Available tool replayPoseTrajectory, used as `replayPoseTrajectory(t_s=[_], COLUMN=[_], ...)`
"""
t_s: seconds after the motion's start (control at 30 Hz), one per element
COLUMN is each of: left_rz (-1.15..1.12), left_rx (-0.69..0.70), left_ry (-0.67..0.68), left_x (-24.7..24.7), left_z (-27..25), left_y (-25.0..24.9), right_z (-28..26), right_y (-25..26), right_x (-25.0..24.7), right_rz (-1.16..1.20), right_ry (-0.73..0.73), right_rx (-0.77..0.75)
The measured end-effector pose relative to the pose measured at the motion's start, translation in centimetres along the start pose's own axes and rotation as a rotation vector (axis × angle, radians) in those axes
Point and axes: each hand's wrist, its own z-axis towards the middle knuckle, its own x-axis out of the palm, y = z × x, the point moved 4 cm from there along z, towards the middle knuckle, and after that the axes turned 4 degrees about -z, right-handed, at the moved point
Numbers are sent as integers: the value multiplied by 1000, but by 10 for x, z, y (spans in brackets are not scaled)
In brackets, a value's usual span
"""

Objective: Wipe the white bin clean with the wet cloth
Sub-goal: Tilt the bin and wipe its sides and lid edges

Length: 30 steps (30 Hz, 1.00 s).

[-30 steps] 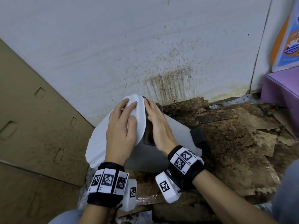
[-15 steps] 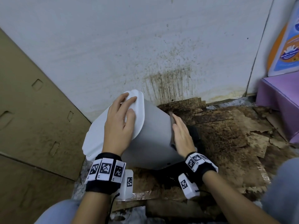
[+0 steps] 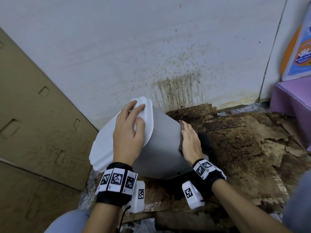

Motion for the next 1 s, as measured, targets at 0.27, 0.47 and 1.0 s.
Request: replayPoseTrajectory(t_s=[0.27,0.47,1.0], left_rz=[-26,-27,-64], left_rx=[-17,-10,-26], left_ry=[-25,40,34], left_x=[-4,1,-7], left_z=[-2,0,1], left_y=[5,5,12], right_z=[-17,-16,-37], right_y=[101,92,-19], right_x=[21,21,14], right_rz=[56,27,-31], right_ry=[120,72,-271], right_rx=[-239,-357,-161])
